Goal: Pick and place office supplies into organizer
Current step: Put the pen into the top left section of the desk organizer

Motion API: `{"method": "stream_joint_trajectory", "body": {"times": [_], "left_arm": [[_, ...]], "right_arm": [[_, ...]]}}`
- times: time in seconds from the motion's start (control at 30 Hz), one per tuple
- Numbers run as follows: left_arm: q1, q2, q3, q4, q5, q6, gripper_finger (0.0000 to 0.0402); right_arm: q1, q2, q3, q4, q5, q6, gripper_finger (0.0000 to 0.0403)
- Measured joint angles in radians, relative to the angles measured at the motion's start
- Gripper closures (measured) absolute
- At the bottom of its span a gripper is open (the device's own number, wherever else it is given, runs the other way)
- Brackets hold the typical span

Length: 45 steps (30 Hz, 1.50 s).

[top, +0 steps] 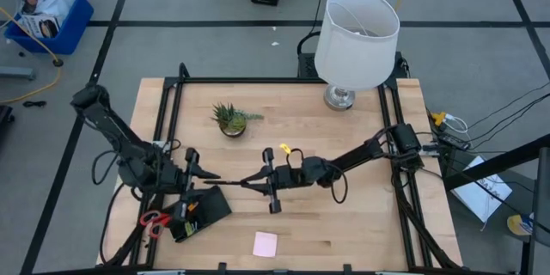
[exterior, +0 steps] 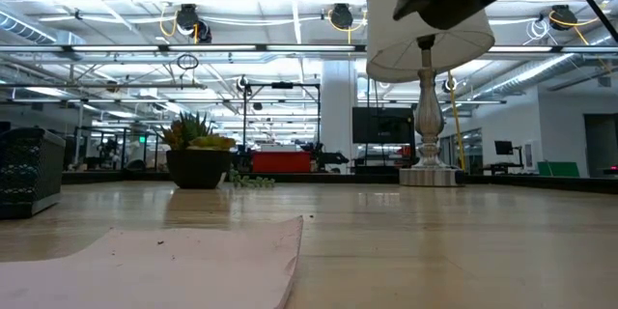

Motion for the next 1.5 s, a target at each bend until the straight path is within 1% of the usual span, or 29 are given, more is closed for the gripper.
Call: {"method": "stream_joint_trajectory", "body": {"times": [0.1, 0.17, 0.23, 0.3, 0.47, 0.5, 0.7, 0.77, 0.97, 1.07, 1.13, 1.27, 1.33, 1.43, 1.5], "left_arm": [[0.023, 0.0, 0.0, -0.001, 0.036, -0.003, 0.0245], [0.034, 0.0, 0.0, 0.0, 0.038, -0.026, 0.0247], [0.042, 0.0, 0.0, -0.002, 0.04, -0.035, 0.0257], [0.045, 0.0, 0.0, -0.007, 0.041, -0.036, 0.0278], [0.049, 0.0, 0.0, -0.018, 0.028, -0.01, 0.0358], [0.049, 0.0, 0.0, -0.018, 0.026, -0.005, 0.0367], [0.048, 0.0, 0.0, -0.018, 0.022, -0.004, 0.0364], [0.047, 0.0, 0.0, -0.021, 0.024, -0.013, 0.0359], [0.029, 0.0, 0.0, -0.033, 0.043, -0.02, 0.0366], [0.014, 0.0, 0.0, -0.041, 0.041, -0.02, 0.0366], [0.0, 0.0, 0.0, -0.044, 0.04, -0.024, 0.0366], [-0.056, -0.013, 0.0, -0.071, 0.002, -0.026, 0.0366], [-0.09, -0.034, 0.0, -0.104, -0.045, -0.042, 0.0365], [-0.14, -0.068, 0.0, -0.197, -0.135, -0.088, 0.0362], [-0.177, -0.096, 0.0, -0.266, -0.162, -0.126, 0.0365]], "right_arm": [[-0.006, 0.0, 0.0, -0.003, -0.004, 0.009, 0.037], [-0.006, 0.0, 0.0, -0.004, -0.001, 0.007, 0.0374], [-0.006, 0.0, 0.0, -0.007, -0.002, -0.002, 0.0376], [-0.006, 0.0, 0.0, -0.005, -0.002, -0.002, 0.0376], [-0.005, 0.0, 0.0, -0.007, -0.001, 0.003, 0.037], [-0.005, 0.0, 0.0, -0.008, 0.001, 0.004, 0.037], [-0.006, 0.0, 0.0, -0.023, -0.002, 0.031, 0.037], [-0.006, 0.0, 0.0, -0.036, -0.006, 0.032, 0.0358], [0.014, -0.001, -0.002, -0.085, -0.01, 0.048, 0.0317], [0.028, -0.001, -0.002, -0.116, -0.003, 0.048, 0.0305], [0.039, -0.007, -0.008, -0.168, -0.002, 0.051, 0.0299], [0.061, -0.008, -0.033, -0.241, -0.001, 0.051, 0.0294], [0.07, -0.008, -0.051, -0.267, -0.001, 0.052, 0.0294], [0.084, -0.008, -0.086, -0.291, -0.001, 0.055, 0.0294], [0.091, -0.008, -0.112, -0.291, -0.001, 0.066, 0.0294]]}}
